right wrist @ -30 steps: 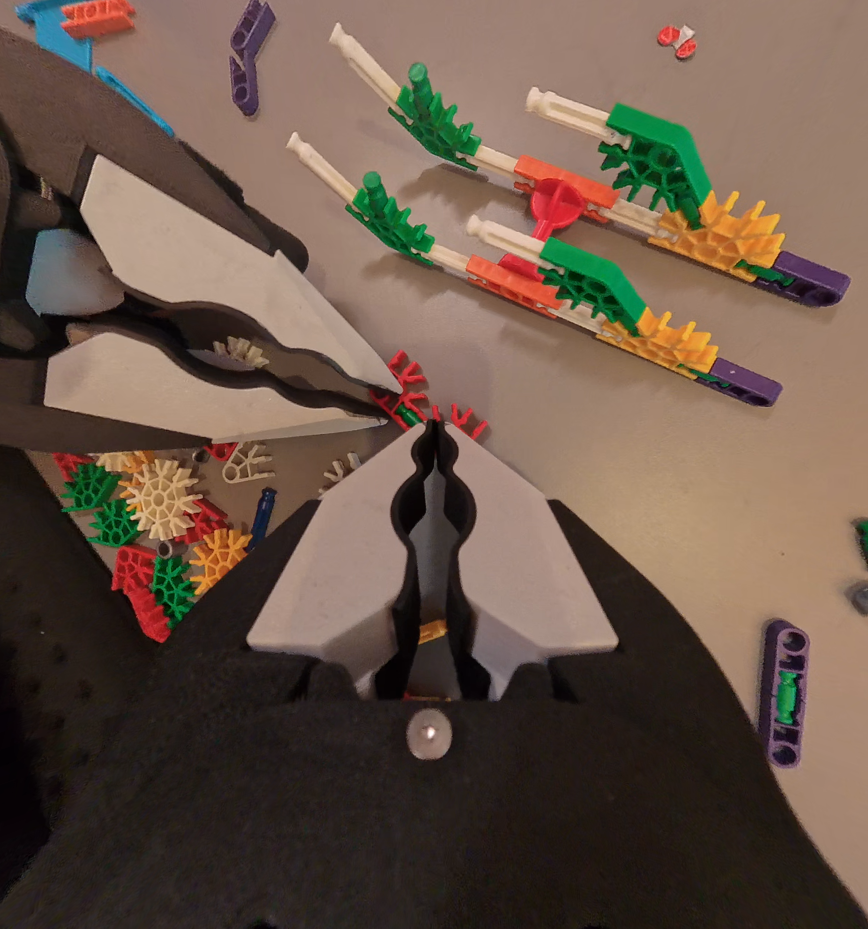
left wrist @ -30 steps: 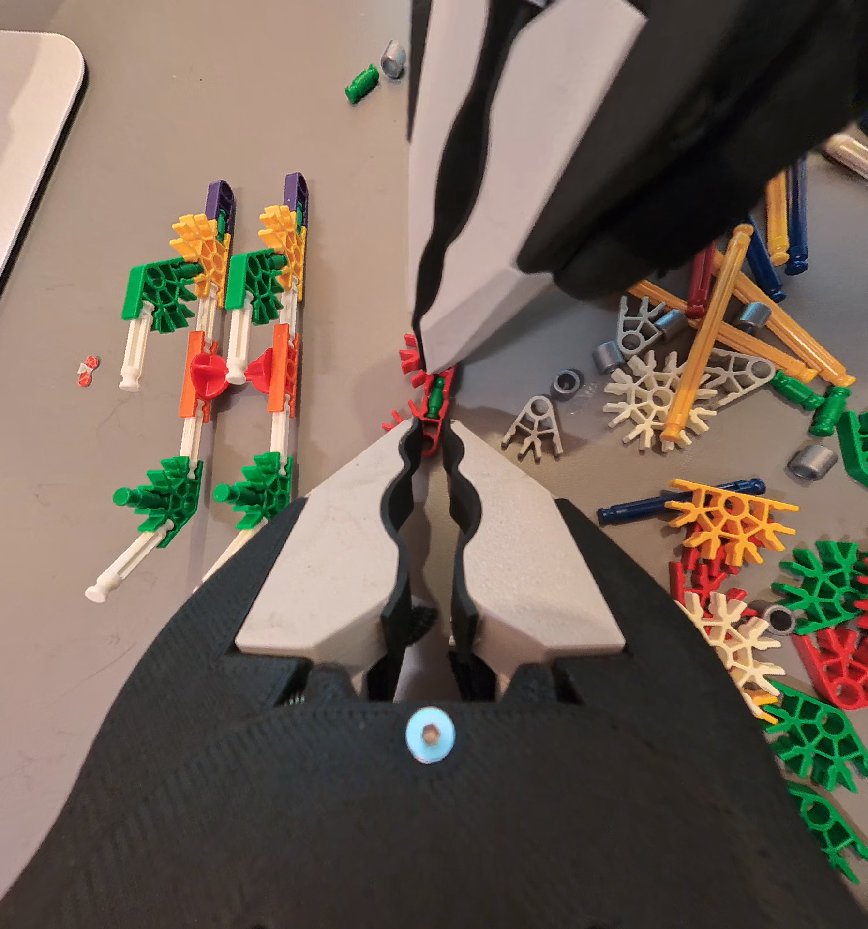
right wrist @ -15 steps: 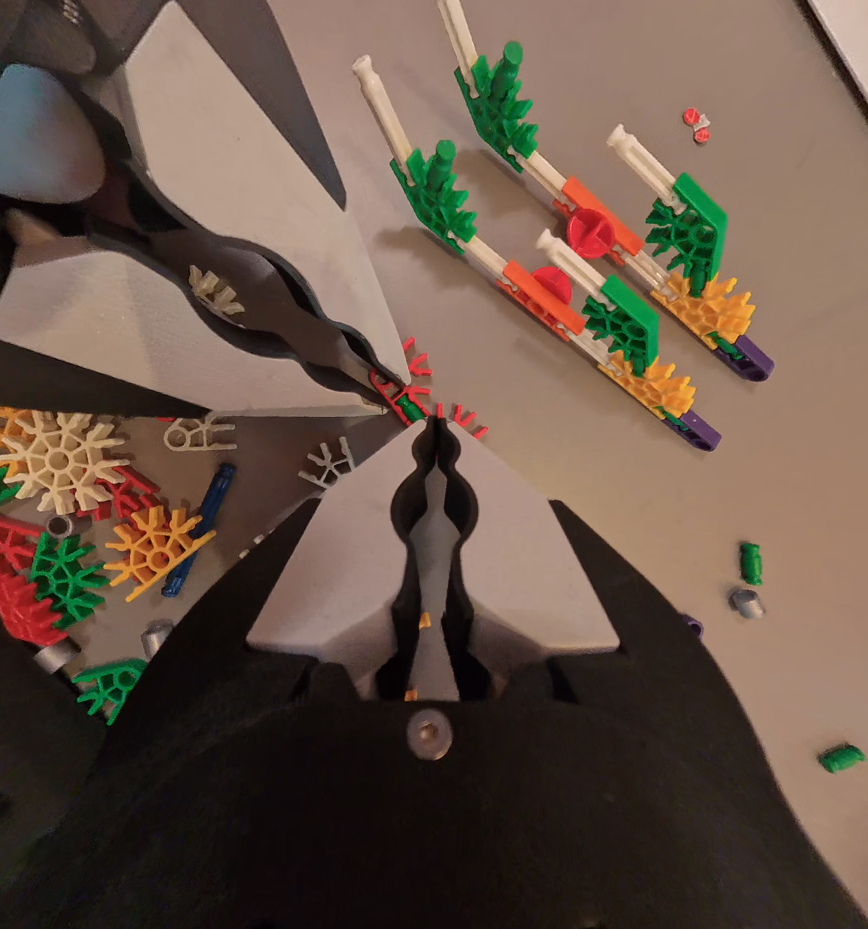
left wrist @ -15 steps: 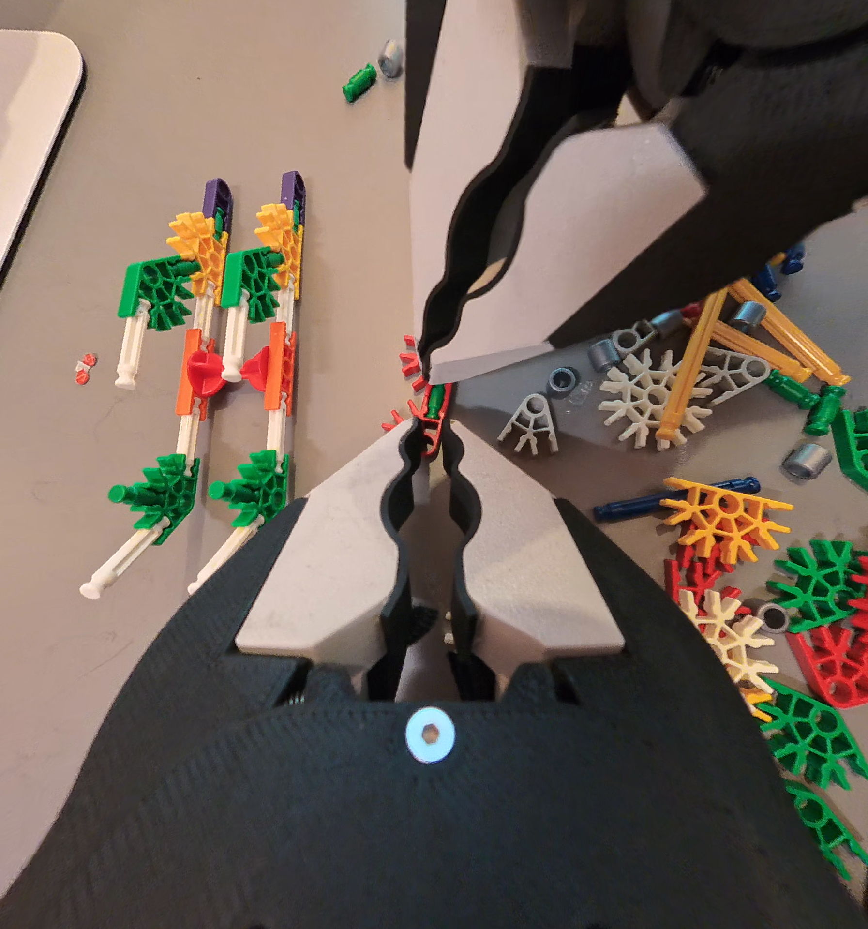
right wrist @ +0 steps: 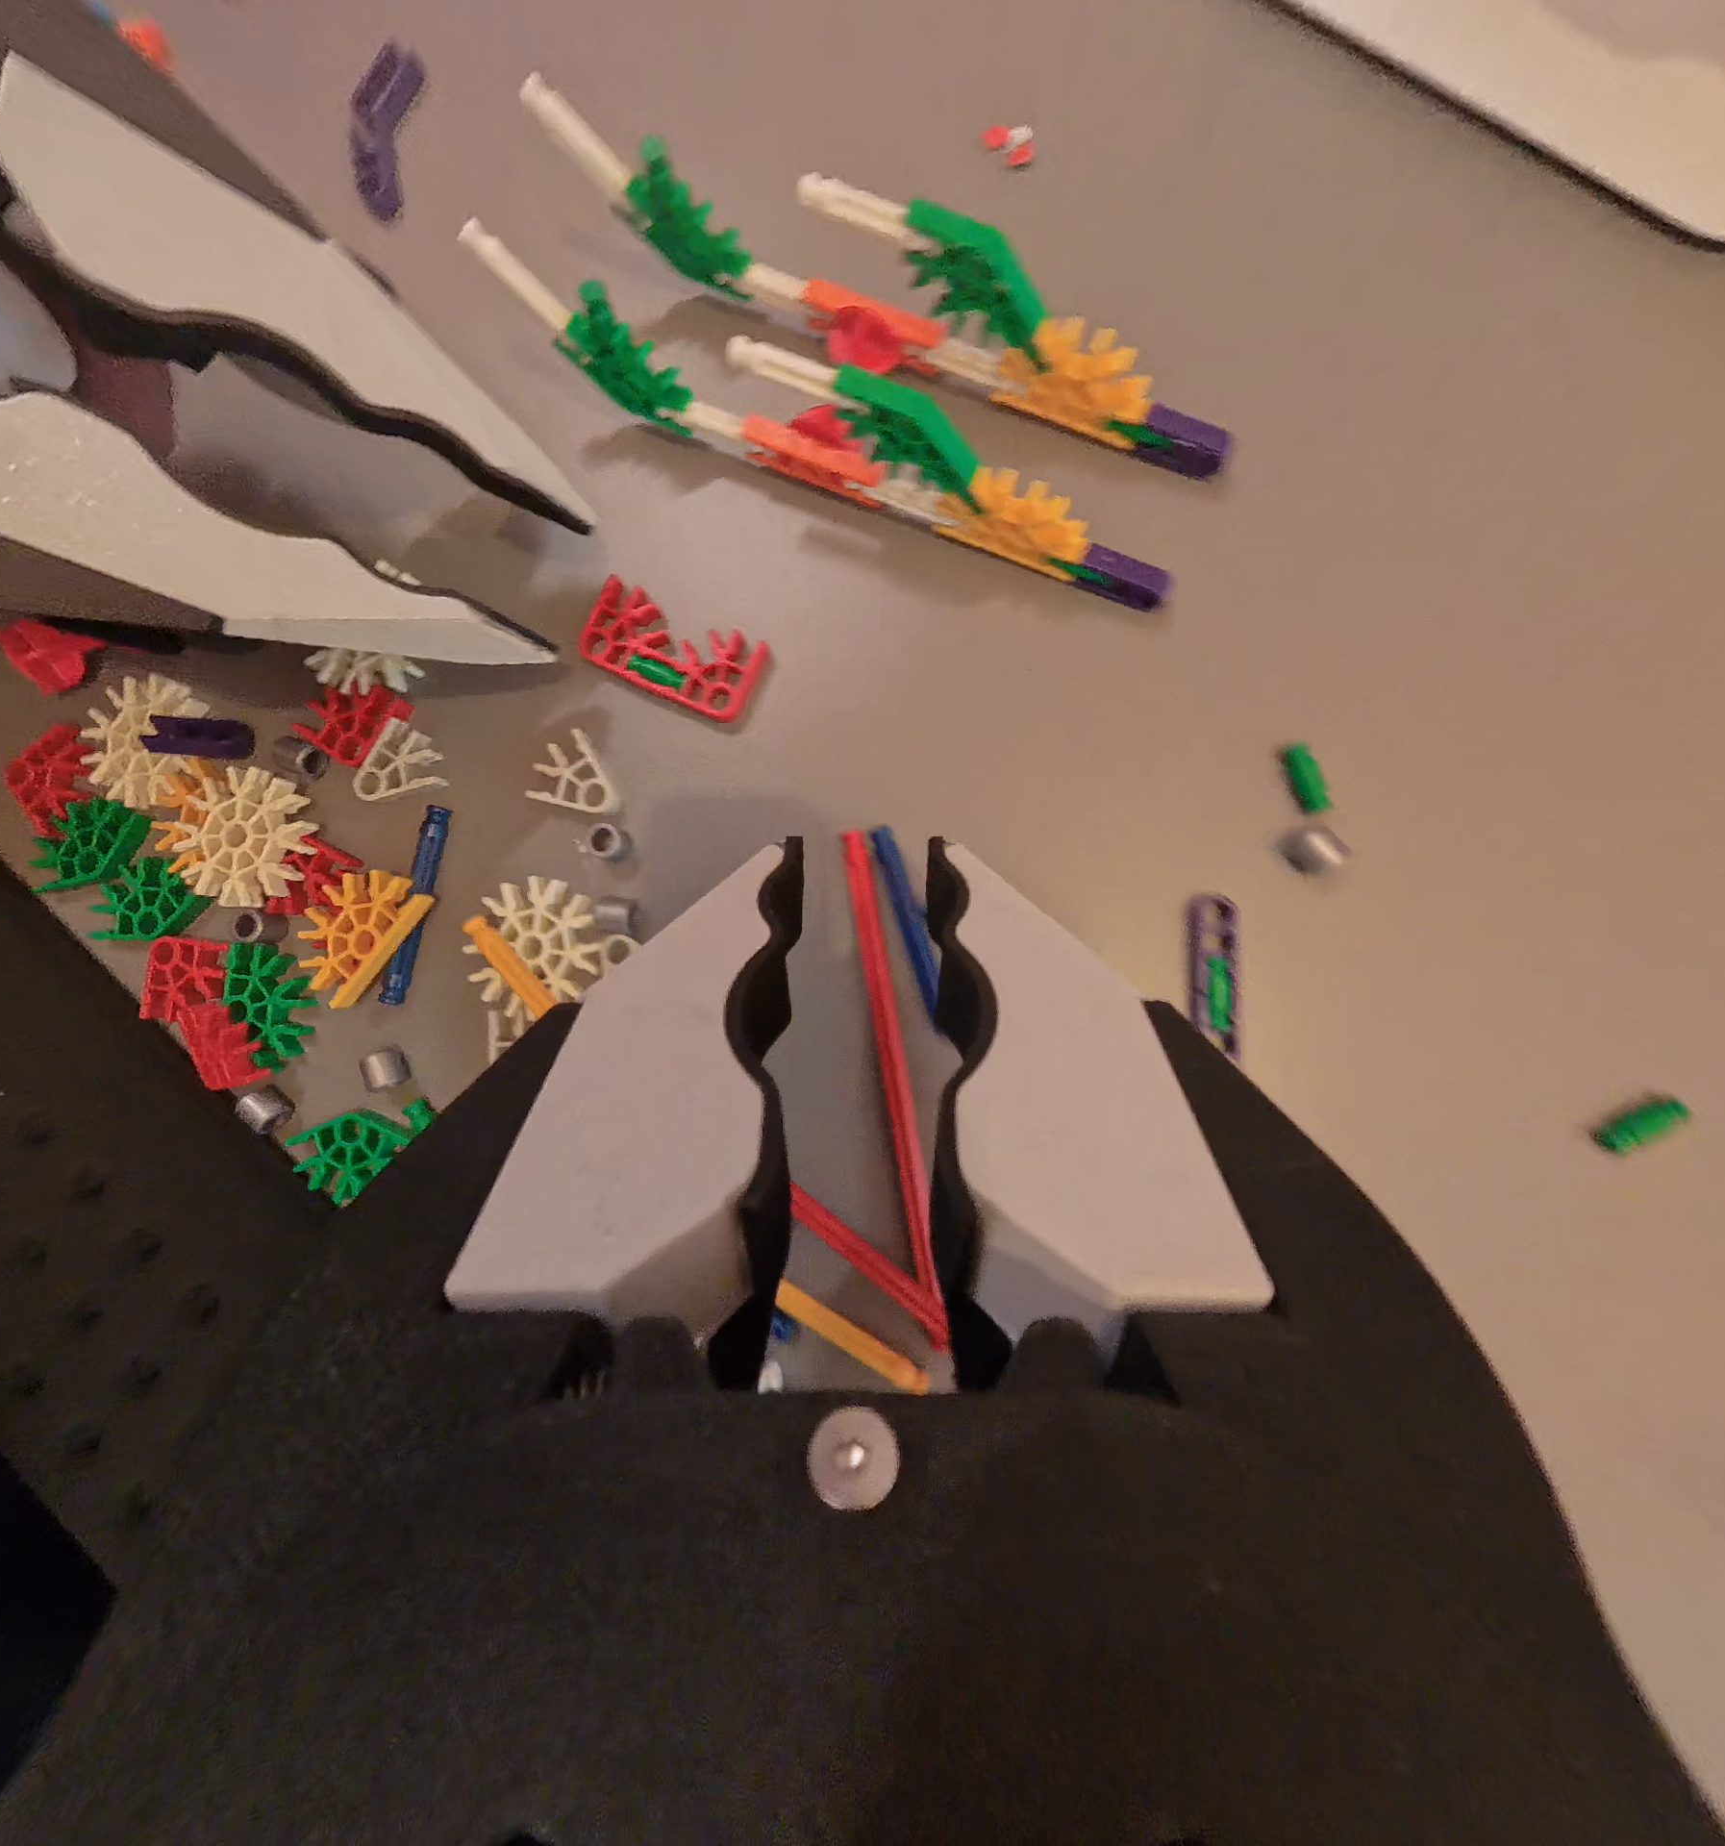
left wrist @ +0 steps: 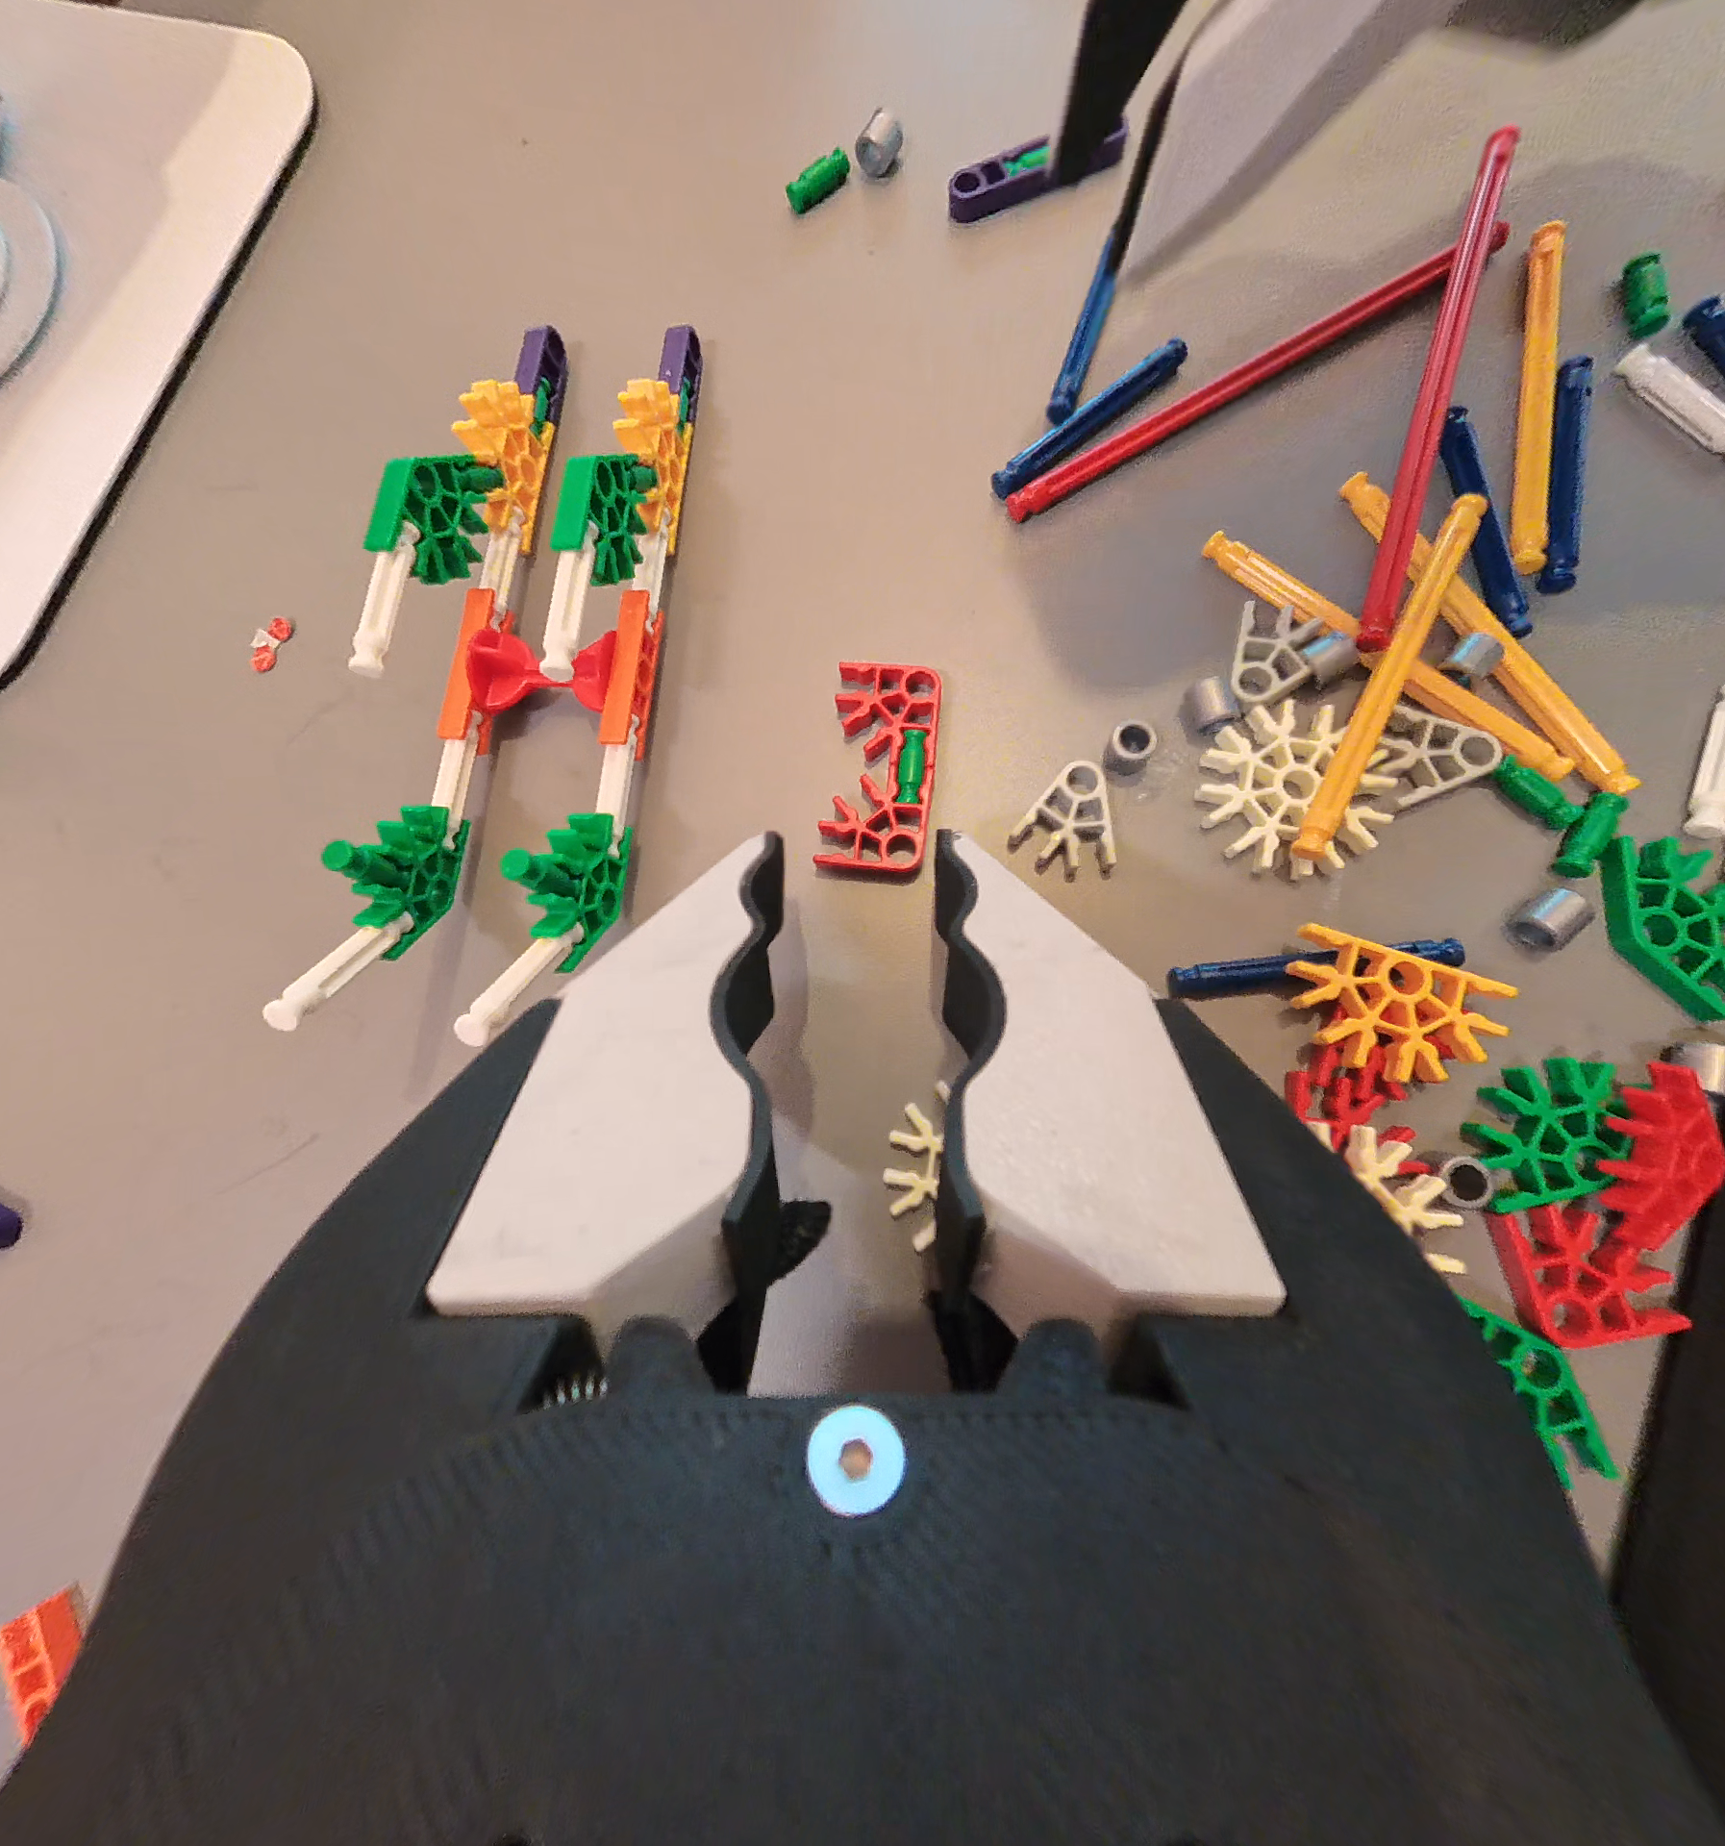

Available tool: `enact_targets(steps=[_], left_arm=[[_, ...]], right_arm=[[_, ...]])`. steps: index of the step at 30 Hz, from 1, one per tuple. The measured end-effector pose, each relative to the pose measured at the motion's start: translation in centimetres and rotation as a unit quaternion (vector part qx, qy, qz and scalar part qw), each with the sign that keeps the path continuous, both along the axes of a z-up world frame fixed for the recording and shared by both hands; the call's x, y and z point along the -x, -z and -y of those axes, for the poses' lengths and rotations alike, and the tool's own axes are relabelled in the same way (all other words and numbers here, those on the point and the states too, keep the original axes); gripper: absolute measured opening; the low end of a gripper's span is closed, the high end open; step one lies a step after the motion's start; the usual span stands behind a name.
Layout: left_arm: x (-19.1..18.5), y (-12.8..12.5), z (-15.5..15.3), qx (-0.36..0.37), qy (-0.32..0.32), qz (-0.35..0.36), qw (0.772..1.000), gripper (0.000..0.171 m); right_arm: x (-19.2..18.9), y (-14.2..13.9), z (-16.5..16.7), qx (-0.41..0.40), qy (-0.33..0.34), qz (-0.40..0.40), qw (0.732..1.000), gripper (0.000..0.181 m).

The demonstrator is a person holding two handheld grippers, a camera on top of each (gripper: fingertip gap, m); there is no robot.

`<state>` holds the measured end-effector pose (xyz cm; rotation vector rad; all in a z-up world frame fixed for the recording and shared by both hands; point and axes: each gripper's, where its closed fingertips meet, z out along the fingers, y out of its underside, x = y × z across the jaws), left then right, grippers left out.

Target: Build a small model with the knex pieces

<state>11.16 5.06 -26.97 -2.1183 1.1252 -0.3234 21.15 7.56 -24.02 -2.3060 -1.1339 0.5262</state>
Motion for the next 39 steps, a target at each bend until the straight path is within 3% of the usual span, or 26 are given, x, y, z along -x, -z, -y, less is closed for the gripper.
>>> enact_targets(steps=[4, 20, 29, 39], left_arm=[[0.4, -0.3, 0.2, 0.001, -0.016, 0.001, 1.000, 0.029], [1.2, -0.4, 0.7, 0.006, -0.058, 0.007, 0.998, 0.031], [-0.8, -0.1, -0.7, -0.004, -0.045, -0.021, 0.999, 0.032], [-1.1, 1.2, -1.2, 0.021, -0.049, -0.041, 0.998, 0.032]], right_arm=[[-3.8, -0.4, -0.8, -0.002, 0.018, -0.009, 1.000, 0.022], [-7.2, 0.6, -0.9, -0.019, -0.010, 0.016, 1.000, 0.028], [-7.7, 1.3, -2.8, -0.019, 0.018, 0.004, 1.000, 0.022], [-6.5, 4.3, -4.2, -0.002, 0.004, 0.037, 0.999, 0.016]])
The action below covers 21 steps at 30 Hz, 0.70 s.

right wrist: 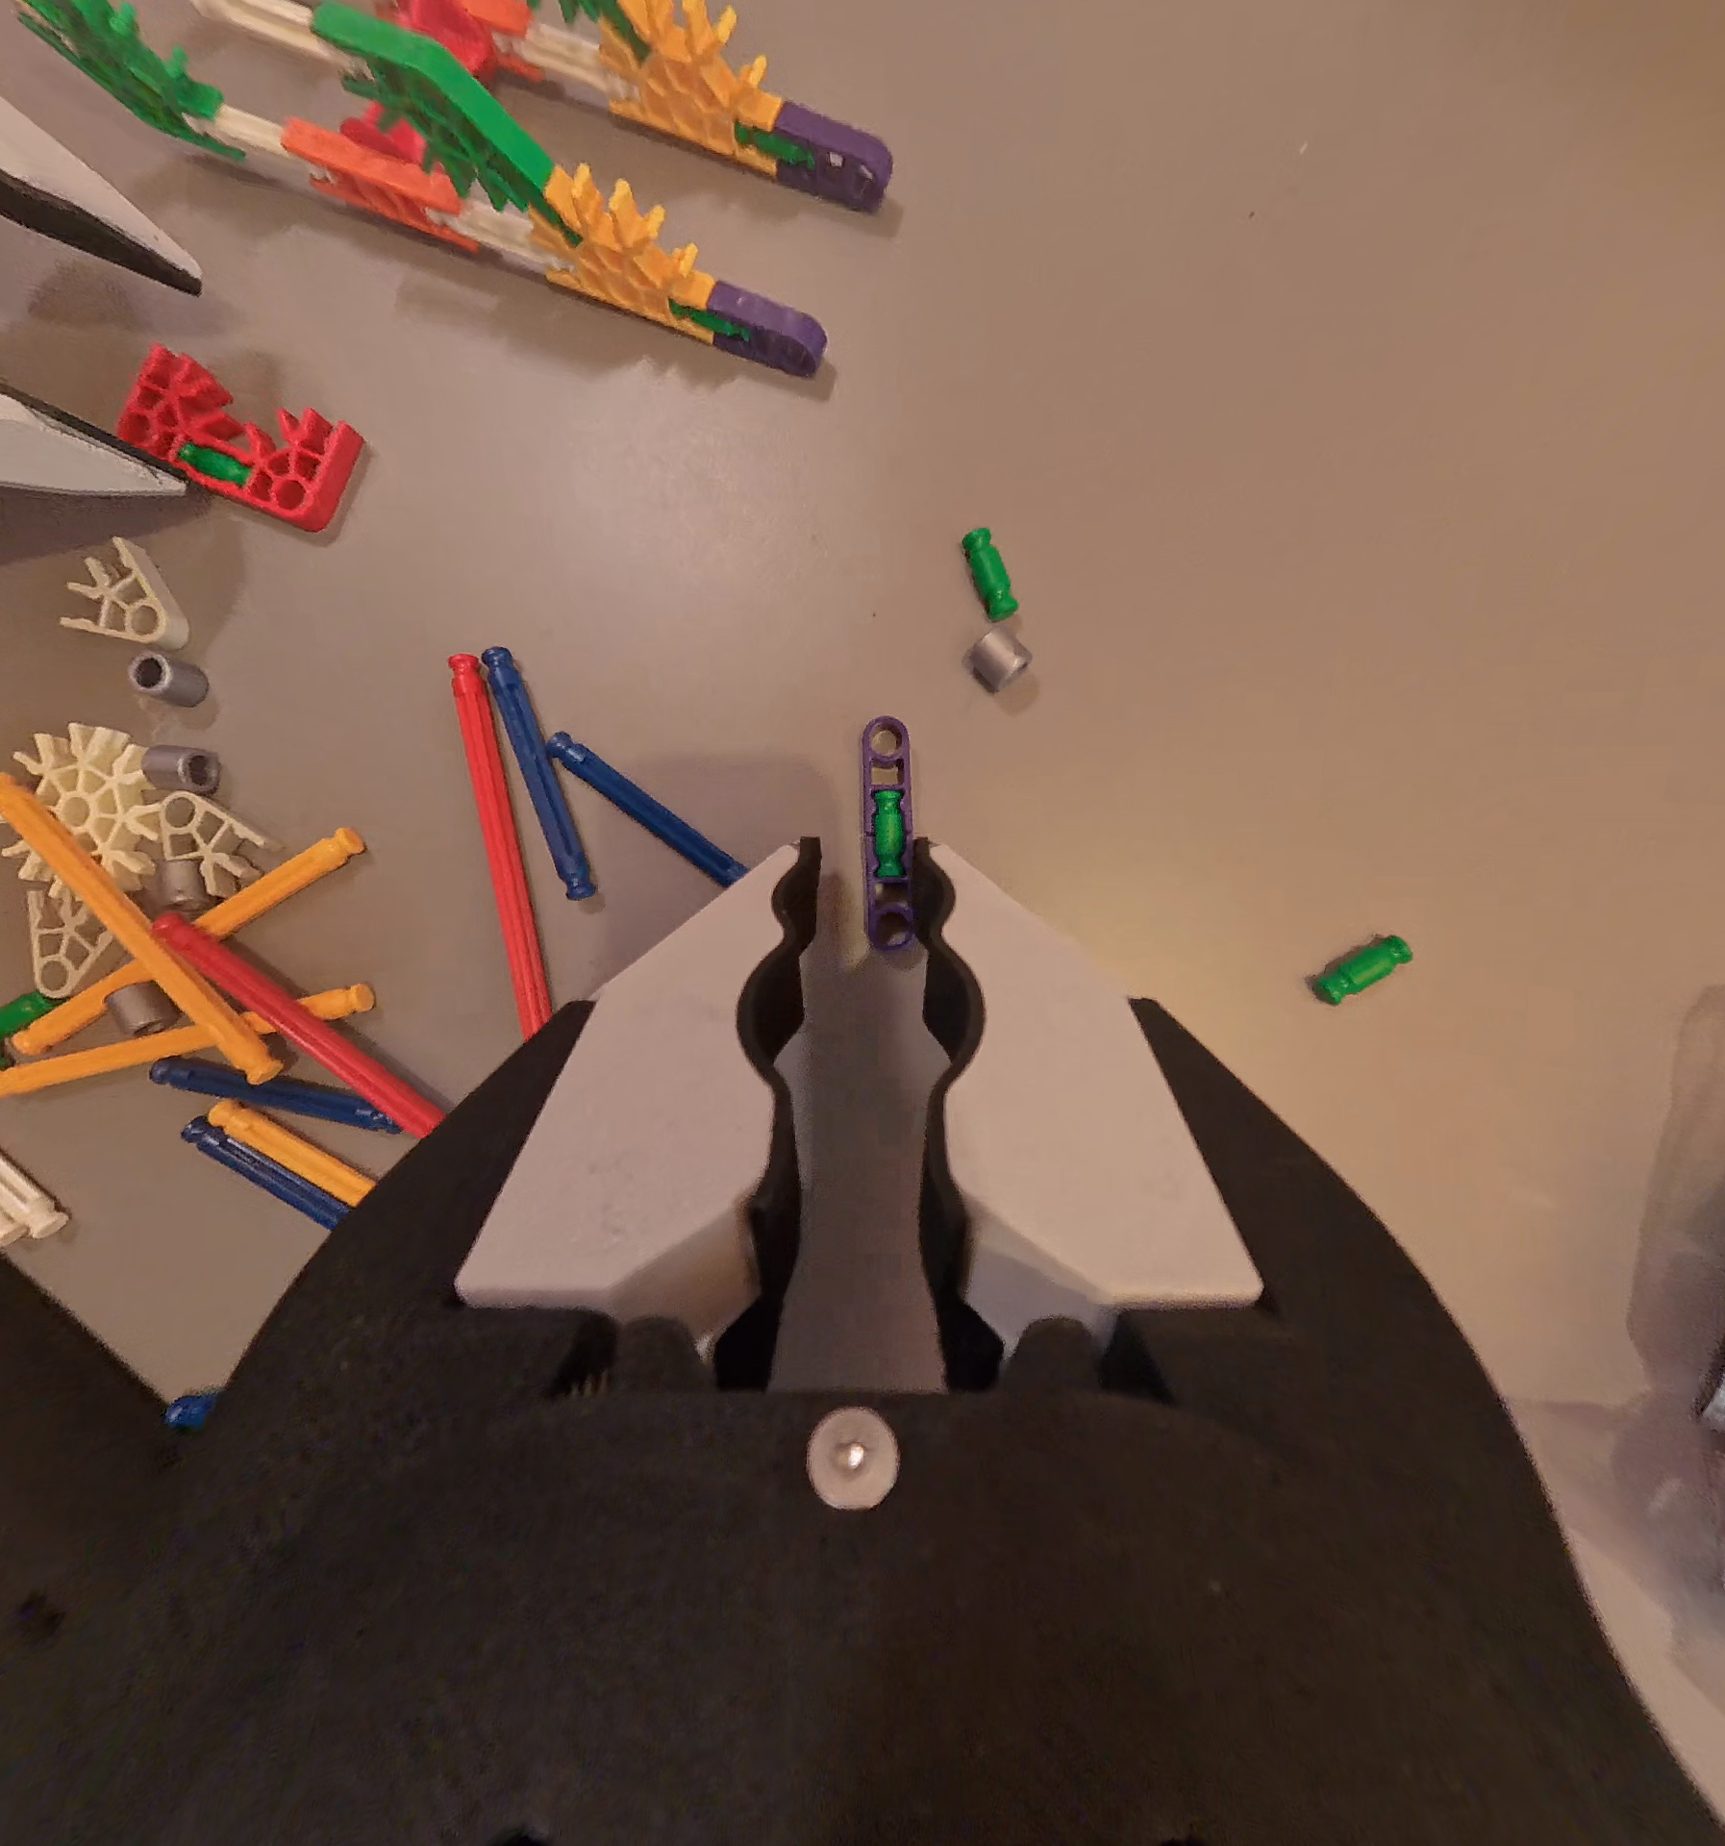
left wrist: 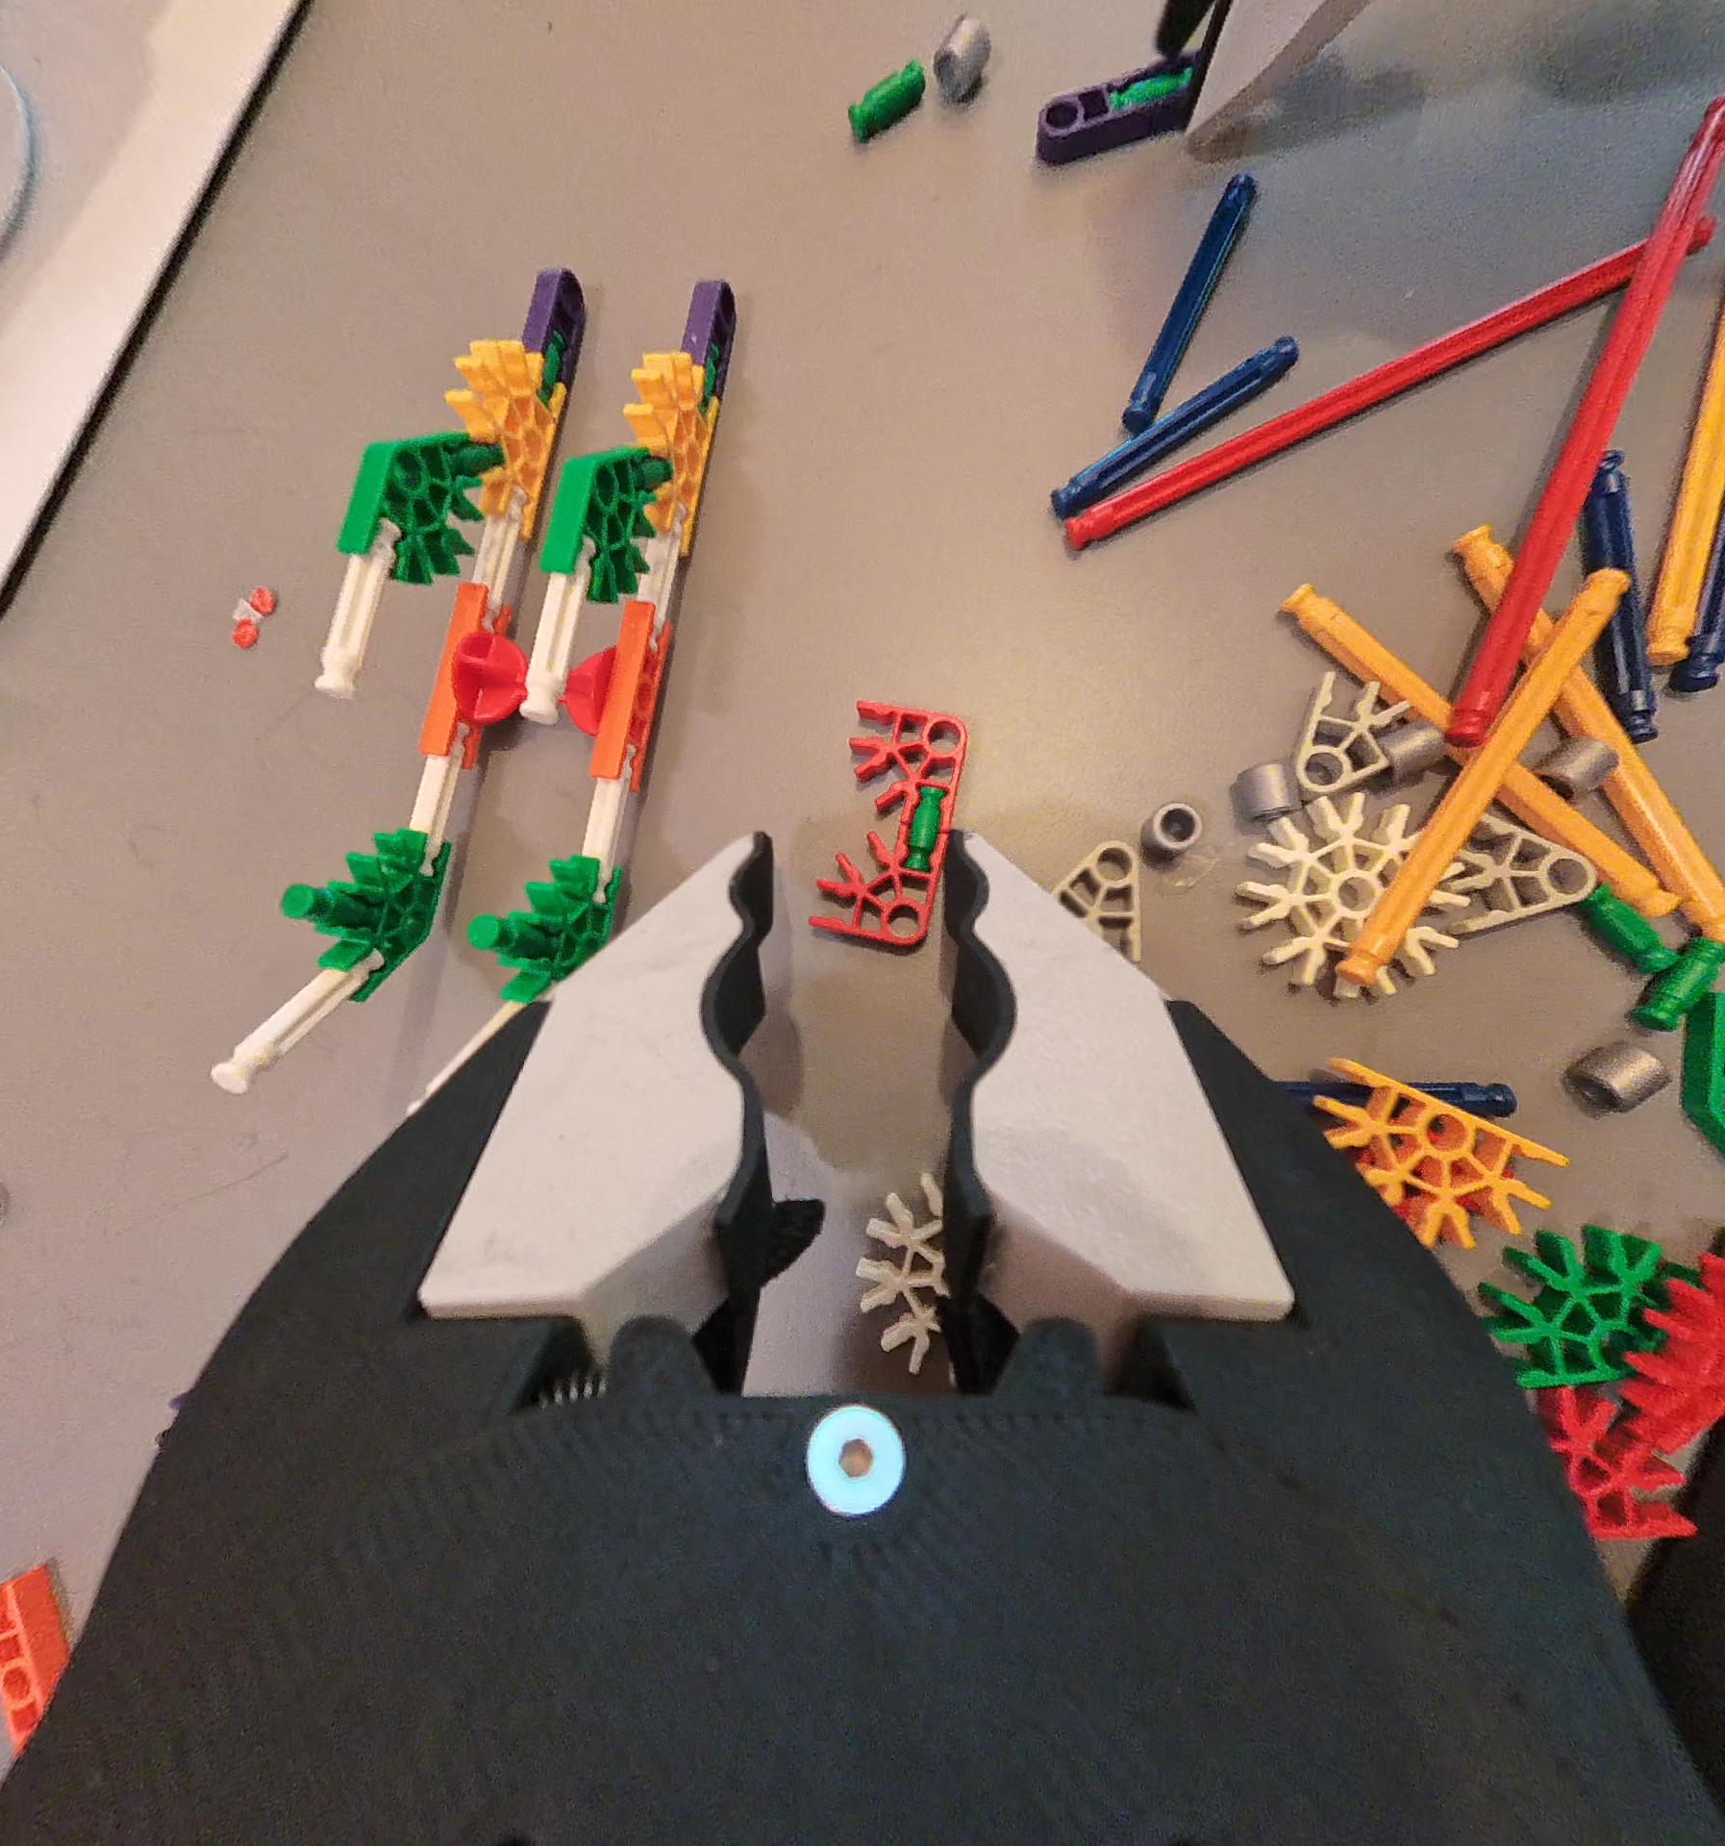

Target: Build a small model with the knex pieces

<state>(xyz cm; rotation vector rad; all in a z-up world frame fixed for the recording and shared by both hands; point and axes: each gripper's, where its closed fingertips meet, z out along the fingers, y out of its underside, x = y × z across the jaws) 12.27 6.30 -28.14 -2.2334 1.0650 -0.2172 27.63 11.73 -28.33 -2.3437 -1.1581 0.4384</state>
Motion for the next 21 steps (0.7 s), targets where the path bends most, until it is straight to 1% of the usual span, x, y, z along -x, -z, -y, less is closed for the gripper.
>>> enact_targets(steps=[4, 7, 9, 10, 13, 14, 15, 16, 17, 19, 21], left_arm=[[0.0, 0.5, 0.3, 0.016, 0.003, 0.006, 1.000, 0.024], [0.2, 0.6, 0.5, 0.020, 0.010, 0.008, 1.000, 0.023], [0.2, 0.6, 0.8, 0.025, 0.027, 0.006, 0.999, 0.023], [0.2, 0.6, 1.1, 0.027, 0.043, 0.001, 0.999, 0.019], [0.9, 0.5, 1.6, 0.023, 0.081, -0.029, 0.996, 0.019], [1.4, 0.4, 1.5, 0.014, 0.085, -0.043, 0.995, 0.019], [1.8, 0.2, 1.4, 0.008, 0.086, -0.048, 0.995, 0.020], [2.1, -0.2, 1.4, 0.006, 0.082, -0.043, 0.996, 0.023], [2.4, -0.6, 1.4, 0.003, 0.073, -0.037, 0.997, 0.027], [3.4, -1.1, 1.6, -0.001, 0.057, -0.038, 0.998, 0.027], [4.4, -1.1, 2.2, 0.006, 0.041, -0.042, 0.998, 0.028]], right_arm=[[0.0, 0.5, 0.1, 0.003, -0.007, 0.007, 1.000, 0.012], [0.0, 0.5, 0.1, 0.002, -0.011, 0.014, 1.000, 0.010], [-0.1, 0.5, 0.2, -0.001, -0.017, 0.019, 1.000, 0.007], [-0.1, 0.5, 0.3, -0.001, -0.019, 0.021, 1.000, 0.007], [-0.5, 0.5, 0.4, 0.001, -0.022, 0.023, 0.999, 0.007], [-0.7, 0.5, 0.4, 0.002, -0.020, 0.022, 1.000, 0.007], [-0.8, 0.5, 0.4, 0.004, -0.017, 0.020, 1.000, 0.010], [-0.9, 0.4, 0.5, 0.006, -0.018, 0.016, 1.000, 0.014], [-1.0, 0.3, 0.6, 0.004, -0.017, 0.016, 1.000, 0.015], [-1.4, -0.1, 0.5, -0.004, -0.011, 0.018, 1.000, 0.019], [-1.6, -0.7, 0.8, -0.006, -0.007, 0.008, 1.000, 0.022]])
